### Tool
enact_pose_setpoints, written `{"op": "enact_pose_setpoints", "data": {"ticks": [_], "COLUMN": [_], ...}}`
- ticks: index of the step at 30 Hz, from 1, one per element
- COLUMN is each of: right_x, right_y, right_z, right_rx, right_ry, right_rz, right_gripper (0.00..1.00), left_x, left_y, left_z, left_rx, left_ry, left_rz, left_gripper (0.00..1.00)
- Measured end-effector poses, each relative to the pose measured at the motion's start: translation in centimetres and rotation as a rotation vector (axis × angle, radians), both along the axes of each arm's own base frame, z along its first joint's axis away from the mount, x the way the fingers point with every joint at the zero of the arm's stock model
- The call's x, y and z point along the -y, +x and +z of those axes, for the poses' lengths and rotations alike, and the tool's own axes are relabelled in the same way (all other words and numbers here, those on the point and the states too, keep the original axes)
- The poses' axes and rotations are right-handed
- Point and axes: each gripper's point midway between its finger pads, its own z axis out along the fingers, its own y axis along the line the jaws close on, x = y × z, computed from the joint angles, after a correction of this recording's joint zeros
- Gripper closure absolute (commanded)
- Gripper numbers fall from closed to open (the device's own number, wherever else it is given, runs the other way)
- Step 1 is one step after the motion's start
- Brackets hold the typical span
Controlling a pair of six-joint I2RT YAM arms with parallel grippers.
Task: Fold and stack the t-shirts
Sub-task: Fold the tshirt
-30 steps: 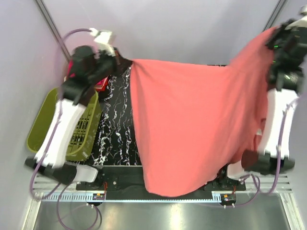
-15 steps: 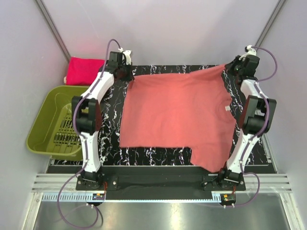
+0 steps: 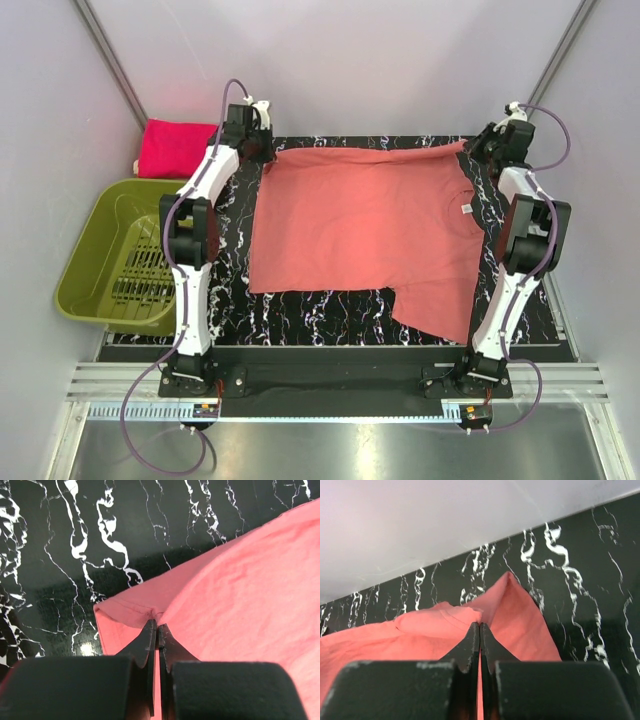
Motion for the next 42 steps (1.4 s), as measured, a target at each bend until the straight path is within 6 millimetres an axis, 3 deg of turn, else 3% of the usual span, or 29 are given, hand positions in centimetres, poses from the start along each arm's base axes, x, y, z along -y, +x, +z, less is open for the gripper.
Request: {"op": "enact_pose_setpoints", "data": {"ticks": [9, 15, 22, 26, 33, 42], "right_x": [-0.1, -0.7, -1.5, -1.3, -1.0, -0.6], "right_y": [-5.1, -7.8, -11.7, -13.4, -15.4, -16.4], "right_z": [0.5, 0.9, -1.6, -3.2, -4.3, -1.7], "right_rx": [-0.054, -0.06, -0.122, -0.16, -0.192, -0.137], "right_ry": [-0.008, 0.008, 0.029, 0.022, 0.013, -0.003], "right_rz": [-0.066, -0.083, -0.114, -0.15, -0.194, -0.227], "right_gripper": [1.0, 1.0, 1.0, 1.0, 1.0, 1.0], "left_x": [-1.8, -2.7, -3.1, -3.3, -4.1, -4.7], "left_y": [0.5, 0.5, -1.5, -2.6, -4.3, -5.4], "left_z": [0.0, -1.1, -4.3, -5.2, -4.4, -2.8], "left_rx": [0.02, 0.016, -0.058, -0.087, -0.089, -0.053], "left_ry": [0.047, 0.09, 0.126, 0.138, 0.175, 0.233], "left_rz": [0.016, 0.022, -0.003, -0.011, -0.006, -0.019], "left_gripper": [1.0, 1.0, 1.0, 1.0, 1.0, 1.0]}}
